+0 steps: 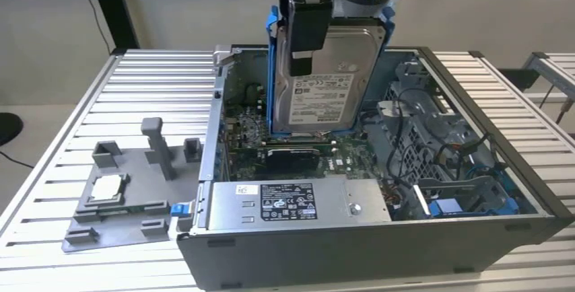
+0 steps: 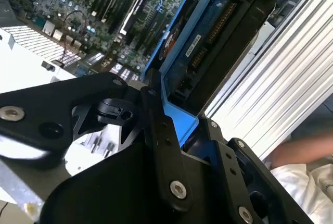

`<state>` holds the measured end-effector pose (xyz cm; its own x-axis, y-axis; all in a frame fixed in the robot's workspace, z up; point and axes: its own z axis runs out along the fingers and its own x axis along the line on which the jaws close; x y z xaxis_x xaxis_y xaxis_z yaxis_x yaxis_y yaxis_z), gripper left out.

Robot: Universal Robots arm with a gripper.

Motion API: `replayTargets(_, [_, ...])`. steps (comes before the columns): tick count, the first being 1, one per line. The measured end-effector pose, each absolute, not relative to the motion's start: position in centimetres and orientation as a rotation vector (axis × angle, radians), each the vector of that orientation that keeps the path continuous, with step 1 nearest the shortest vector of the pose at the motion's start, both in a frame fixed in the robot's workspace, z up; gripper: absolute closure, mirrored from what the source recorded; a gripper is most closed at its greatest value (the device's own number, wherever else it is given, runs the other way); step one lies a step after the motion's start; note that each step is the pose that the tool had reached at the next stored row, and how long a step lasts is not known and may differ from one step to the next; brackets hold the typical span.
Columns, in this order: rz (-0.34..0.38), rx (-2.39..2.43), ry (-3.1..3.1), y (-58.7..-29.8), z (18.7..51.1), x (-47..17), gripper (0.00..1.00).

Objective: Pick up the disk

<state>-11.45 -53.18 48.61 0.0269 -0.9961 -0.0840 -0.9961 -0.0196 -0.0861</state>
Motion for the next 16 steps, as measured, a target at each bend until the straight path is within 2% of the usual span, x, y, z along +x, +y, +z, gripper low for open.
replayTargets(16, [0.000,-2.161,2.112,-55.3,48.4,-8.2,1.00])
